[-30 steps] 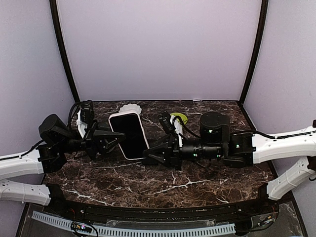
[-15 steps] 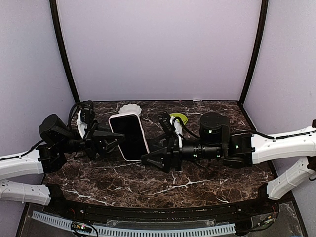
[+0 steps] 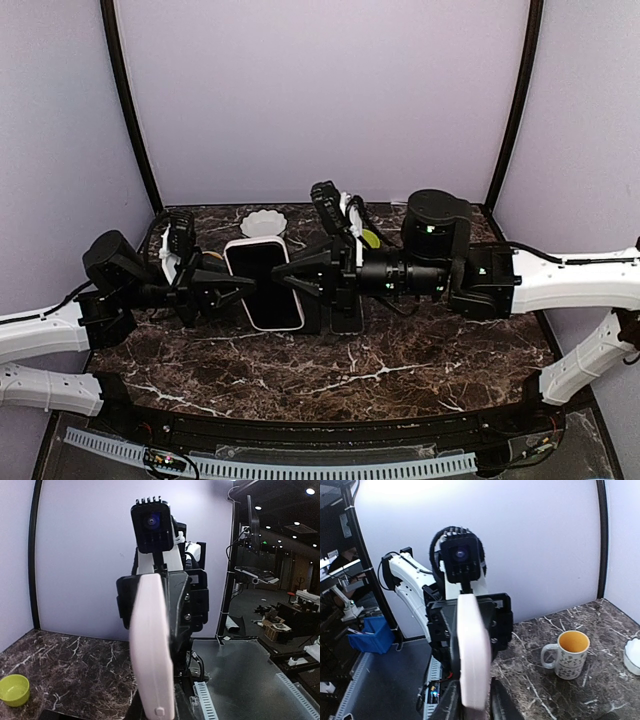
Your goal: Put the phone into the phone case
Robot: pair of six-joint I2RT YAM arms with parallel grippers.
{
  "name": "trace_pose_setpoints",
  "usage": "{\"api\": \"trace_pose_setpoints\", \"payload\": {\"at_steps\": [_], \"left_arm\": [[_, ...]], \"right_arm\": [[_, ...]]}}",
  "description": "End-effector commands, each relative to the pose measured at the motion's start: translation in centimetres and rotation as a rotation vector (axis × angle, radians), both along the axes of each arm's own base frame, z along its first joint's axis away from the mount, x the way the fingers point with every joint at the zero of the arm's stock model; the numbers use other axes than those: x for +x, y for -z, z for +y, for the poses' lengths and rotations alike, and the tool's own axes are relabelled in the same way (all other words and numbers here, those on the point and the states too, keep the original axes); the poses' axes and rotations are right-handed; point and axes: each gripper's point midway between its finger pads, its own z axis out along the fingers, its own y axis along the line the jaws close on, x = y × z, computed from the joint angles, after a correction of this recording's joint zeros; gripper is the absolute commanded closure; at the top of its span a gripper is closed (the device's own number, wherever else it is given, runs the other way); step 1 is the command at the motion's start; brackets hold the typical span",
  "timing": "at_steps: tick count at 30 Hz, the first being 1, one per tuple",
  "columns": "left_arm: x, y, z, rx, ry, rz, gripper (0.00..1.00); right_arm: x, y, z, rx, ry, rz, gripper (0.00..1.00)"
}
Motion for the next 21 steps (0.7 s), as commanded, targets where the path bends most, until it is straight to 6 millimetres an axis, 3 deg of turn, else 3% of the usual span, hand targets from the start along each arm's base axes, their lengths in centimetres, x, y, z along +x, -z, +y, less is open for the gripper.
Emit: {"api": "trace_pose_setpoints", "payload": {"at_steps": [1,3,4,5,9,10,11,12,13,16,21], "left_arm": [[-0.8,-2.5,0.3,-0.06,0.022,-0.08,1.0],[-0.8,-2.4,0.2,-0.055,0.027,-0.082,1.0],[-0.8,-2.3,0.2,-0.052,0.028,-0.08,1.0],[-0.8,-2.3,0.2,-0.049,0.029,-0.082,1.0],[-0.8,-2.0,-0.1,-0.037,0.029,-0.087,1.0],[-0.8,-1.9,-0.1,-0.033,0.029,-0.09,1.0],[-0.8,-1.7,-0.2,-0.023,0.029,-0.096,1.0],[-0.8,-1.3,-0.4,-0.005,0.032,-0.092,1.0],[-0.8,-1.1,-0.5,0.004,0.031,-0.111,1.0],[-0.7,-0.8,-0.7,0.028,0.019,-0.124,1.0],[-0.6,-0.7,-0.7,0.03,0.012,-0.127,1.0]], "right_arm": [[-0.2,-0.1,0.3,0.001,-0.028,-0.009,0.95],[-0.4,-0.7,0.0,0.018,-0.037,-0.015,0.88],[-0.5,-0.9,-0.1,0.024,-0.04,-0.023,0.89],[-0.6,-1.3,-0.3,0.032,-0.043,-0.033,0.98],[-0.4,-2.1,-0.9,0.054,-0.02,-0.065,1.0],[0.0,-2.0,-1.0,0.047,0.006,-0.065,0.82],[0.4,-2.0,-1.0,0.04,0.024,-0.066,0.42],[0.4,-1.9,-1.0,0.03,0.029,-0.07,0.3],[0.4,-1.8,-0.9,0.019,0.025,-0.076,0.24],[0.3,-1.6,-0.6,0.002,0.013,-0.085,0.23],[0.3,-0.7,-0.1,-0.034,-0.004,-0.078,0.37]]}}
